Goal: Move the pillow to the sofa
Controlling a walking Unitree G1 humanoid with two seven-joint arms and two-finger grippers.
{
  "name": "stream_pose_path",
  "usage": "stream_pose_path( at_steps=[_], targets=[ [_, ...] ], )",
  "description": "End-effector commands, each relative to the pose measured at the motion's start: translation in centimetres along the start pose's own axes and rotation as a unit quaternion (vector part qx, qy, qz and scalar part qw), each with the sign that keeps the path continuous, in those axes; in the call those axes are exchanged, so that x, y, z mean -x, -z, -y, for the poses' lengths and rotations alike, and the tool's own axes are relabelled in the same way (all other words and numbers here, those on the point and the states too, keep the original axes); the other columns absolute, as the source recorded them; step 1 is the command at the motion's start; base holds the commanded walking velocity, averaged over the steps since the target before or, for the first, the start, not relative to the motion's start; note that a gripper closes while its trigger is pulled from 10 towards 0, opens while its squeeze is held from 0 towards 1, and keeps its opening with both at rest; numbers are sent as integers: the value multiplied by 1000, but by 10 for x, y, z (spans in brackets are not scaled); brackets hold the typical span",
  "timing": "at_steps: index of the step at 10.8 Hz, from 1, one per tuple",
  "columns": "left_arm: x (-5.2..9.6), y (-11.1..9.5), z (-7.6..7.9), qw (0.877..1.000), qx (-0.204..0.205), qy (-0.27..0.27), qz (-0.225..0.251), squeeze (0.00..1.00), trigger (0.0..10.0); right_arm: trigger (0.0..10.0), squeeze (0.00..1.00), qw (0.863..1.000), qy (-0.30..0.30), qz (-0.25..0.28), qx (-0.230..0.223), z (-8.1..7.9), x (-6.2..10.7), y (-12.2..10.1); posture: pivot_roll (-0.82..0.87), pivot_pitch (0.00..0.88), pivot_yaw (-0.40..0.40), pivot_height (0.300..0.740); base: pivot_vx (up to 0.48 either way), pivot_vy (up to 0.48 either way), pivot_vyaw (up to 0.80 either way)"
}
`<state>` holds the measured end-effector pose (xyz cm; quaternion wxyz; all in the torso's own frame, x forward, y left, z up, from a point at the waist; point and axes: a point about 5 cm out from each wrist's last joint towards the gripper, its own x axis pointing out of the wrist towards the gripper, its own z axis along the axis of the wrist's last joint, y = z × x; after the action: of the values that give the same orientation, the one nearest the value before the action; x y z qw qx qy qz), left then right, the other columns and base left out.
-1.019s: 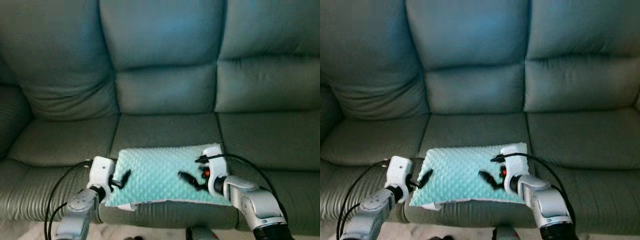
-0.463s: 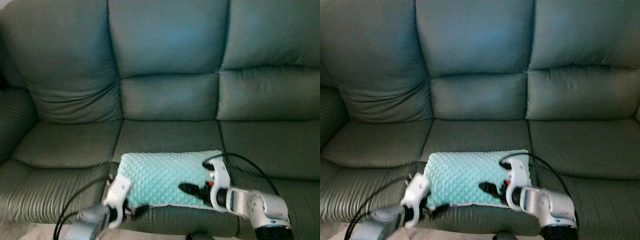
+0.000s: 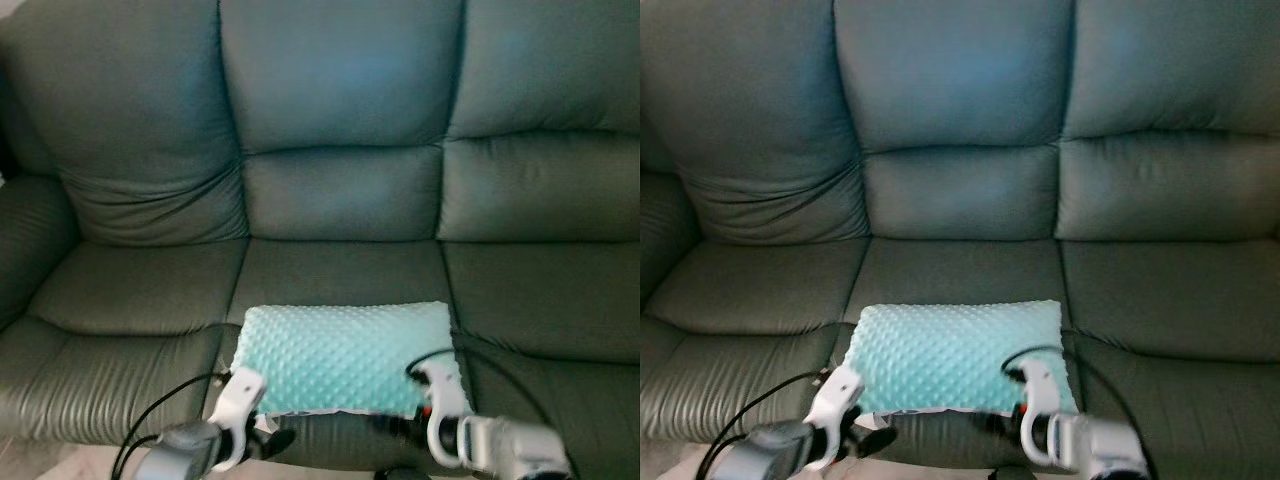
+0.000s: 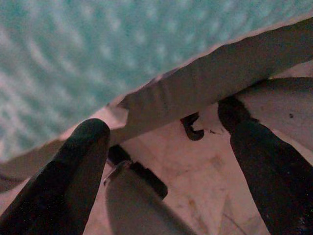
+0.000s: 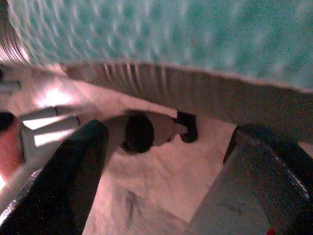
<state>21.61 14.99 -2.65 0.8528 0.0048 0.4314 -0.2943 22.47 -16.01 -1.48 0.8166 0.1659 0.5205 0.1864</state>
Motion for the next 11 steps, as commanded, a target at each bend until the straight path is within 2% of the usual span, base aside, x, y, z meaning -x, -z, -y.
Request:
stream_pose_path(
  at_steps=[1,3,4,5,7,9,11],
  targets=[
    [5,11,-9,1000,10,-16,-15,400,10000,10000,0,1000,2,-14,8,2,-4,10,-227,183,122,740,0,0,0],
    [0,16,-22,998,24,-65,-9,392,10000,10000,0,999,12,1,43,9,-17,15,-210,206,122,740,0,0,0],
    [-4,13,-25,996,37,-84,1,0,10000,10000,0,998,24,6,55,12,-20,14,-206,212,124,740,0,0,0],
    [-13,5,-22,994,52,-97,11,0,10000,10000,0,995,50,29,79,16,-24,8,-207,221,128,740,0,0,0],
    [-22,0,-20,992,58,-114,12,0,10000,10000,0,991,63,67,96,9,-31,-7,-208,226,135,740,0,0,0],
    [-20,-7,-31,981,84,-171,32,0,10000,10000,0,988,78,90,103,5,-34,-14,-208,233,140,740,0,0,0],
    [-14,-8,-45,963,122,-235,50,0,10000,10000,0,984,88,102,115,-2,-40,-20,-200,243,138,740,0,0,0]
  ],
)
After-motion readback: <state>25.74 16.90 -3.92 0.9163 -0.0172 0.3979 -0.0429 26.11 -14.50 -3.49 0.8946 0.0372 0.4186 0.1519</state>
